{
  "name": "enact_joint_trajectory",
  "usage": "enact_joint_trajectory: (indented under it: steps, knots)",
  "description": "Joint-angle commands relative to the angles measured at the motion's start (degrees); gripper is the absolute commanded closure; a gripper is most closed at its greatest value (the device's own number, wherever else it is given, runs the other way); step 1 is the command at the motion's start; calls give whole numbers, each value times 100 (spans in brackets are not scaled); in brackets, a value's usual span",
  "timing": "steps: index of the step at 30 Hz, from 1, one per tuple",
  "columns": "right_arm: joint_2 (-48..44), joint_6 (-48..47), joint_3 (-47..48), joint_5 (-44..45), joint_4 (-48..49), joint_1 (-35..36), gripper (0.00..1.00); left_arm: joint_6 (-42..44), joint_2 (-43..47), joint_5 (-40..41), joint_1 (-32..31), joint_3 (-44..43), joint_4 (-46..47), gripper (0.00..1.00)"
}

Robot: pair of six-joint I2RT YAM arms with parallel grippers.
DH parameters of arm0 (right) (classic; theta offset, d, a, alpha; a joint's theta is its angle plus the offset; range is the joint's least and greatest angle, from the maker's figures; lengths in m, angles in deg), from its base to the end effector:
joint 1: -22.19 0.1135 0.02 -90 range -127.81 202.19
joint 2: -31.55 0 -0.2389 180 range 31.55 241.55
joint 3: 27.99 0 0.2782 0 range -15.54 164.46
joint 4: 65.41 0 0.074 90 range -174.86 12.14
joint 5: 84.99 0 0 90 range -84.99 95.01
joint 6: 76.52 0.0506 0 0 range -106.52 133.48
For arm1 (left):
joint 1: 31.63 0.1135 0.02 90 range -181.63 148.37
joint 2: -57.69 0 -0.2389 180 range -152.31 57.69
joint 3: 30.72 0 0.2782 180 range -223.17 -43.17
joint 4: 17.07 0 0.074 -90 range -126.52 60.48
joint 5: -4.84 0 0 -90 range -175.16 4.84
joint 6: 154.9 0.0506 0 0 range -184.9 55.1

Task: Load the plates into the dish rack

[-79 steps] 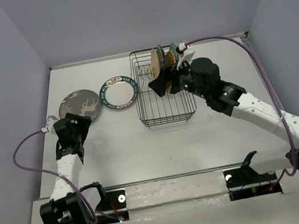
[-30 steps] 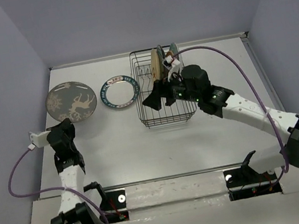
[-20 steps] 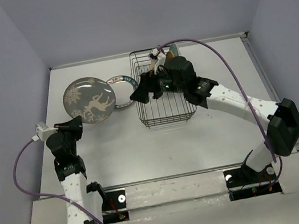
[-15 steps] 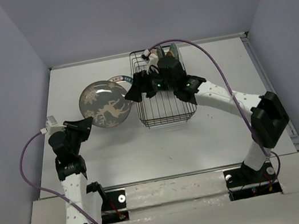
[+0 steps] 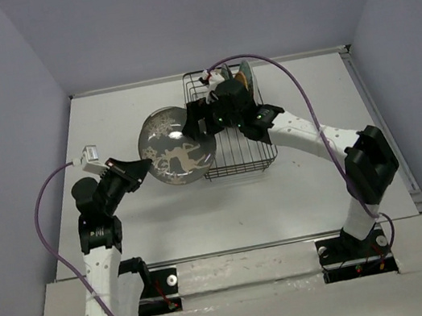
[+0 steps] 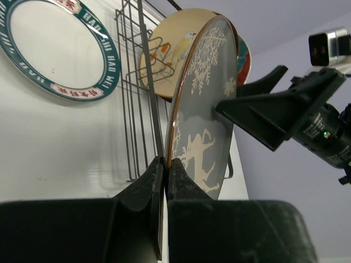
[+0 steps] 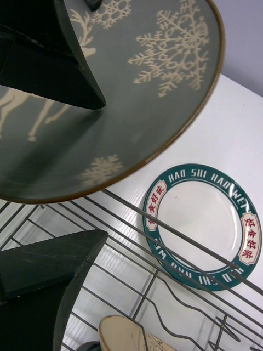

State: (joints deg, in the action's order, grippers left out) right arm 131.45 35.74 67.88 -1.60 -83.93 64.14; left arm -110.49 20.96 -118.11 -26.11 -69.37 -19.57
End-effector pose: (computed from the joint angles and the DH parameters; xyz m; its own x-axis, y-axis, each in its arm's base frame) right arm 0.3333 0.3074 0.2816 -0.5455 0.0157 -0.8380 -0.5797 0.7151 0.3907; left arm 0.2246 -0.0059 0.2645 -0.3361 -0.6347 -0.6958 0.3152 0.6204 -0.7182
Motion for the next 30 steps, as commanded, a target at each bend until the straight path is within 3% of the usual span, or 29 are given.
enact_joint_trajectory:
  steps: [1,2,4,6,8,9,10,11,12,15,17,19,20,23,25,26,30]
  knots:
    - [-216,-169,-44,161,9,-3,4,-161,192,-572,-121,-483,894,95]
    - [-251,-178,-97,160,35,-3,4,-161,184,-607,-139,-474,938,95]
    - [-392,-135,-404,-689,489,-65,13,-258,132,-844,-191,-431,1087,94]
    - [-488,49,-807,-1717,991,-117,40,-346,96,-1029,-192,-395,1307,94]
    - [-585,330,-1098,-2899,1790,-196,59,-285,-9,-1064,-192,-474,1316,93]
    - [-594,714,-1247,-3229,2106,-336,78,-258,-53,-1125,-192,-509,1316,89]
    - [-603,910,-1493,-3798,2692,-389,84,-171,-175,-1169,-200,-596,1290,80]
    - [-603,1103,-1582,-4012,2933,-390,91,-118,-246,-1196,-192,-649,1246,78]
    - [-594,1427,-1644,-4128,3118,-477,93,-65,-299,-1196,-200,-720,1202,77]
    - [-725,1632,-1671,-4147,3261,-548,93,32,-414,-1179,-209,-685,1184,62]
    - [-902,1580,-1522,-3918,3078,-548,93,84,-458,-1126,-218,-633,1193,58]
    - [-1182,1124,-946,-2774,2079,-548,93,181,-571,-1108,-288,-632,1167,47]
    - [-1244,914,-941,-2767,1674,-548,93,181,-607,-1108,-340,-650,1140,41]
    - [-1455,298,-143,-517,390,-548,93,514,-555,-846,-516,-772,765,14]
    - [-1473,-19,358,279,-190,-548,93,1049,-415,-302,-708,-948,421,1]
    - [-1456,-90,499,1049,-332,-548,93,1252,-370,-56,-771,-1010,71,1]
    - [-1184,-380,1315,1976,-912,-548,93,1789,-326,666,-973,-1238,-380,1]
